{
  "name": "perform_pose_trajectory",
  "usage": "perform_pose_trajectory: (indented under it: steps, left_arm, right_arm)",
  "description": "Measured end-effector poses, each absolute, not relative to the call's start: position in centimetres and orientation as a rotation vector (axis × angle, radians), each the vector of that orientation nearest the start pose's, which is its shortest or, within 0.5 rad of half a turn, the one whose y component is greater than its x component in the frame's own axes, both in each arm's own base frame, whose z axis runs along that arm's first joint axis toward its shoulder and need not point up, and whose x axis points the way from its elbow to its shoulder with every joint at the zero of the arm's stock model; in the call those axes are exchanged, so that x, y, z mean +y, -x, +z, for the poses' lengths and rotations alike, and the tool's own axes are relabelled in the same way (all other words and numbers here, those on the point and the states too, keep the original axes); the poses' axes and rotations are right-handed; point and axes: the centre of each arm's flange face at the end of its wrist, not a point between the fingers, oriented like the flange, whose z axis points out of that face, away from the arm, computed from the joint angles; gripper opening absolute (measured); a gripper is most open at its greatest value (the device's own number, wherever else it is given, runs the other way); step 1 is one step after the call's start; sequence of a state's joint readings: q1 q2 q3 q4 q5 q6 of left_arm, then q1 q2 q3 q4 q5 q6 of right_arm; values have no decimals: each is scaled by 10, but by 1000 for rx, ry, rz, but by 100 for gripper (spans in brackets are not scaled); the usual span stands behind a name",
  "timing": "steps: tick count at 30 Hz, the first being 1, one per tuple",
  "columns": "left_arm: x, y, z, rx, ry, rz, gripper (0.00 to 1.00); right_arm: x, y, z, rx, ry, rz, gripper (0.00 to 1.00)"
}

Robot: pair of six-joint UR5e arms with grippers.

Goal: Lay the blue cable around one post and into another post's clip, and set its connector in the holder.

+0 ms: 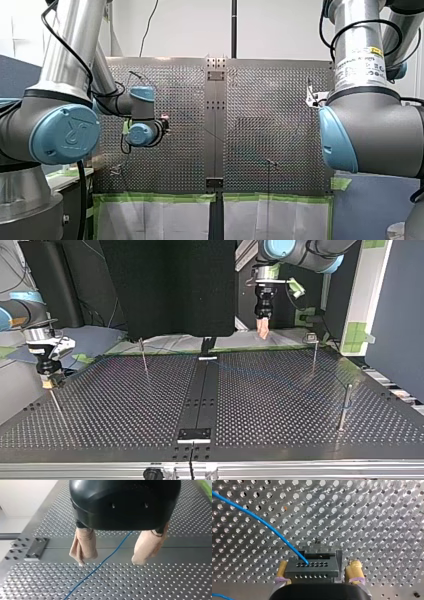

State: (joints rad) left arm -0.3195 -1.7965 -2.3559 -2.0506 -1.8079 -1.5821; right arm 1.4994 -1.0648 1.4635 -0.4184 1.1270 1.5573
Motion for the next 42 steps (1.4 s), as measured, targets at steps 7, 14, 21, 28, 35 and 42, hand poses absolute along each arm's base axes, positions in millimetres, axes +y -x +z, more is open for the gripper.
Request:
perform_pose_trajectory:
  steps: [7,14,21,28,35,42]
  left_arm:
    - [-227,-349,146,1555,-63,-42,99]
    - [-223,-348,143,1578,-66,-29,99]
    - [-223,-349,144,1577,-64,-27,99]
    - [-222,-349,144,1576,-64,-27,99]
    - [-222,-349,144,1576,-64,-27,99]
    - [-222,-349,144,1576,-64,-27,99]
  right_arm:
    - [-670,-129,284,-980,-1469,1473,100]
    - [-670,-129,284,-979,-1469,1473,100]
    - [-670,-129,284,-979,-1469,1473,100]
    - [-670,-129,284,-979,-1469,1473,100]
    - [-670,-129,284,-979,-1469,1473,100]
    - [-670,-129,284,-980,-1469,1473,100]
